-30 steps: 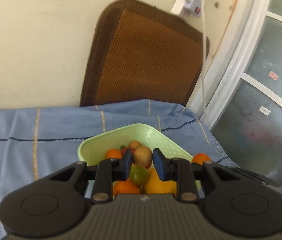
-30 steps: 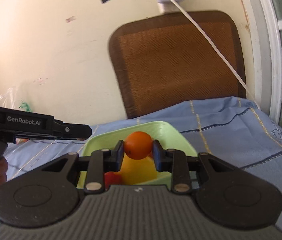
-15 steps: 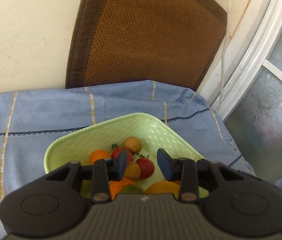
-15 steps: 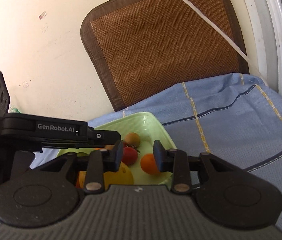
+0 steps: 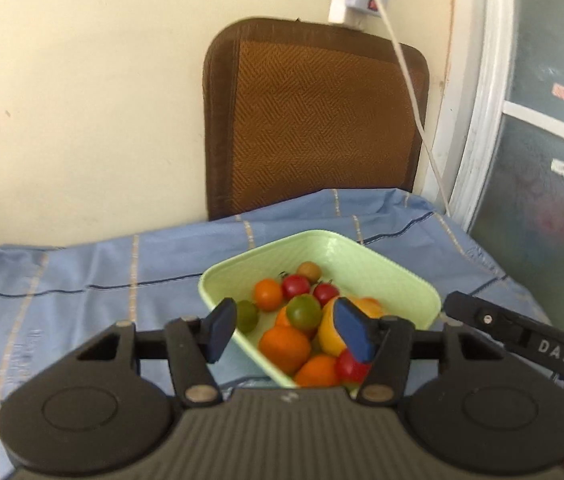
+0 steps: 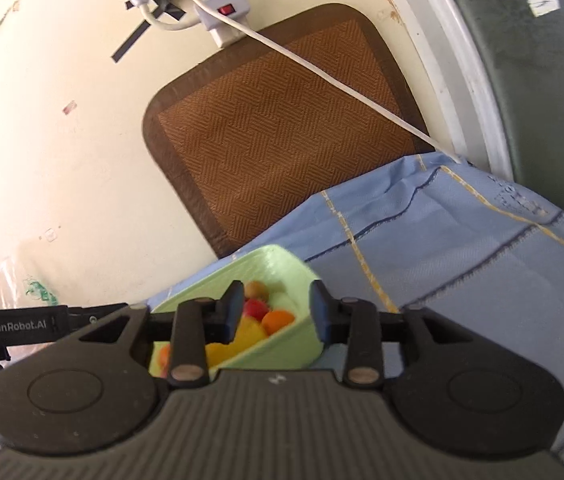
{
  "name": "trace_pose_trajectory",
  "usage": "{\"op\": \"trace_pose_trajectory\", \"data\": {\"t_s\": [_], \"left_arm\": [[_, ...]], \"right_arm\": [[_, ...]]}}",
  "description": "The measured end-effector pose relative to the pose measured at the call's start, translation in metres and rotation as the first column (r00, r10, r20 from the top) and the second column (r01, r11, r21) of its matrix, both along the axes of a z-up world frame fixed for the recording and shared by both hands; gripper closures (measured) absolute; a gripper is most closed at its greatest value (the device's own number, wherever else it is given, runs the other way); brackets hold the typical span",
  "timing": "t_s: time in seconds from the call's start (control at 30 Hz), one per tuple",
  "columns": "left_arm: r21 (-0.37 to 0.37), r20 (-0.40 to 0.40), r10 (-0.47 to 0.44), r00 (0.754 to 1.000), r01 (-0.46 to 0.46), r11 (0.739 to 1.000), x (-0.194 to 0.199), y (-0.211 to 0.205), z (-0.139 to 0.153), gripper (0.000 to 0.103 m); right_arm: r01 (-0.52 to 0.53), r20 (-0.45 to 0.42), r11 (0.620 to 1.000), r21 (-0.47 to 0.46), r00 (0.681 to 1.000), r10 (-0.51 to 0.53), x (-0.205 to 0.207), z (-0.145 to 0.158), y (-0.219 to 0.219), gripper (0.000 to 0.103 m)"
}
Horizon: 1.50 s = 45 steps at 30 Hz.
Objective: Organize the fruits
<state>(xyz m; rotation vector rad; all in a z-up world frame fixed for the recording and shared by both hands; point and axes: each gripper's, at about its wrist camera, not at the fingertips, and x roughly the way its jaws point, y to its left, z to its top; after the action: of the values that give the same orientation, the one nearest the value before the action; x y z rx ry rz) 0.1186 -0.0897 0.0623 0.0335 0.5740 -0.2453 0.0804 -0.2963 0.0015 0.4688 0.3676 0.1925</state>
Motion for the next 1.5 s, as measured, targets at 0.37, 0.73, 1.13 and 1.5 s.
{"op": "trace_pose_trajectory", "data": {"t_s": [0.37,0.73,1.13,1.5], "left_arm": [[0.027,0.01,0.121,0.993,-0.121,0.992,-0.073,0.031,-0.007,0.0],[0.037,0.001,0.177,0.984,-0.177,0.983,-0.112,0.049,-0.004,0.0],[0.107,0.029,0.255,0.966,-0.257,0.96,-0.128,0.053,-0.013,0.0],[0.17,0.056,0.297,0.953,-0.303,0.938,-0.136,0.063,-0.019,0.0]], "right_arm": [[-0.013,-0.094,0.999,0.047,0.995,0.018,-0.068,0.008,0.034,0.053],[-0.017,-0.096,0.999,0.04,0.995,0.021,-0.099,0.017,0.048,0.044],[-0.024,-0.078,1.0,-0.002,0.997,0.024,-0.11,0.025,0.057,0.037],[-0.061,-0.097,0.998,0.005,0.993,0.061,-0.108,0.025,0.065,0.033]]}}
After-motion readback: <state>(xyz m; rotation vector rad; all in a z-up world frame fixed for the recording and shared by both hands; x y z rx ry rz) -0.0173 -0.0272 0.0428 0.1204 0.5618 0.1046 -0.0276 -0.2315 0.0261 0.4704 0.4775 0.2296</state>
